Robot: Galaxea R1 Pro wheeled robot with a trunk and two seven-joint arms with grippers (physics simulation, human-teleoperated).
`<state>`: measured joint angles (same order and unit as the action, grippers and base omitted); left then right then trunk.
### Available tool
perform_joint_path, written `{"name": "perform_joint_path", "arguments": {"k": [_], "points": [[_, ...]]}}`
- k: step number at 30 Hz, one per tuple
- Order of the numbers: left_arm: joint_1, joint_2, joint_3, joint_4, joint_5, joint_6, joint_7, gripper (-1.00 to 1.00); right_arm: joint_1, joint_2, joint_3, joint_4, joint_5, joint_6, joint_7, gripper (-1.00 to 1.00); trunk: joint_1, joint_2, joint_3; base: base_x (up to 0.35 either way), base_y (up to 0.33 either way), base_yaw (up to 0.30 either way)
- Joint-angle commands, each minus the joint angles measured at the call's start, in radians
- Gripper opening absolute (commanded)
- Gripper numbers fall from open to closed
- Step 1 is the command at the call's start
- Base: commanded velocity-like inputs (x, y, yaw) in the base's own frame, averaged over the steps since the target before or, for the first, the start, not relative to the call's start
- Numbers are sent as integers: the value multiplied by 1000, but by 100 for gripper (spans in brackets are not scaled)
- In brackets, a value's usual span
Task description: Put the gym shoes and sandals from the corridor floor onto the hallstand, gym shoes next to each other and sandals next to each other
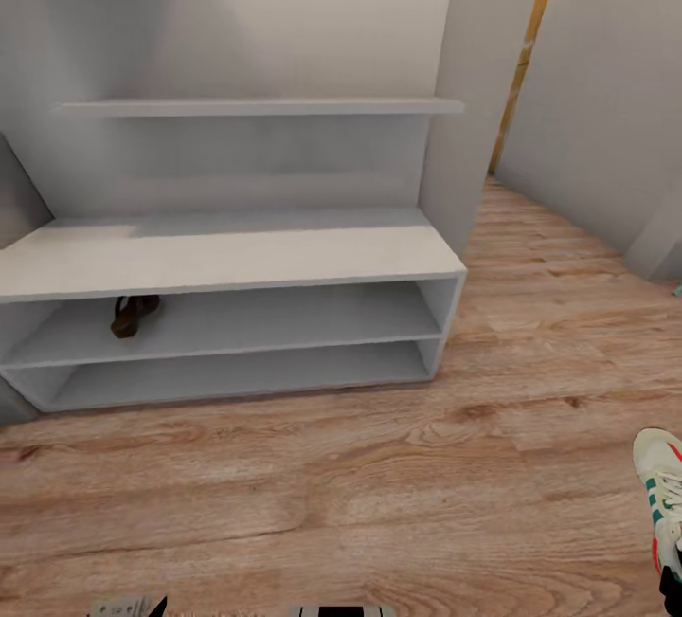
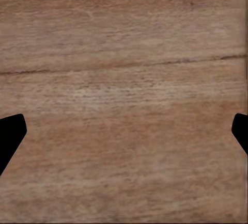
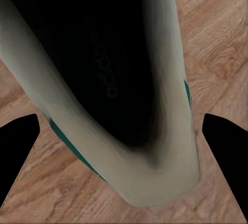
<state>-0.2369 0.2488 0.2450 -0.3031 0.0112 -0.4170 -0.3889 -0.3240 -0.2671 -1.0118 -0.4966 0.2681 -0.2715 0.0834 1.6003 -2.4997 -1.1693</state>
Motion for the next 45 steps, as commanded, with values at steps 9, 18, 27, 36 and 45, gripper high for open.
{"name": "perform_joint_path", "arguments": {"k": [9, 18, 27, 36, 45], "points": [[-1, 2, 9, 2, 2, 0, -10, 100, -1, 2, -8, 1, 5, -3, 9, -100, 0, 0, 0, -84, -56, 82], [-9, 20, 8, -6, -2, -5, -156, 100, -1, 27, -6, 1, 5, -2, 9, -100, 0, 0, 0, -5, -3, 5], [-37, 103, 100, -29, 79, 12, -660, 100, -1, 127, 77, 16, 85, 0, 11, -100, 0, 0, 0, 0, 0, 0], [-35, 118, 179, -28, 133, 1, -760, 100, -3, 245, 341, 13, 131, 63, 2, -100, 0, 0, 0, 0, 0, 0], [-16, 121, 187, -30, 138, -25, -767, 100, -130, 370, 442, -7, 136, 419, -6, -100, 0, 0, 0, 0, 0, 0]]}}
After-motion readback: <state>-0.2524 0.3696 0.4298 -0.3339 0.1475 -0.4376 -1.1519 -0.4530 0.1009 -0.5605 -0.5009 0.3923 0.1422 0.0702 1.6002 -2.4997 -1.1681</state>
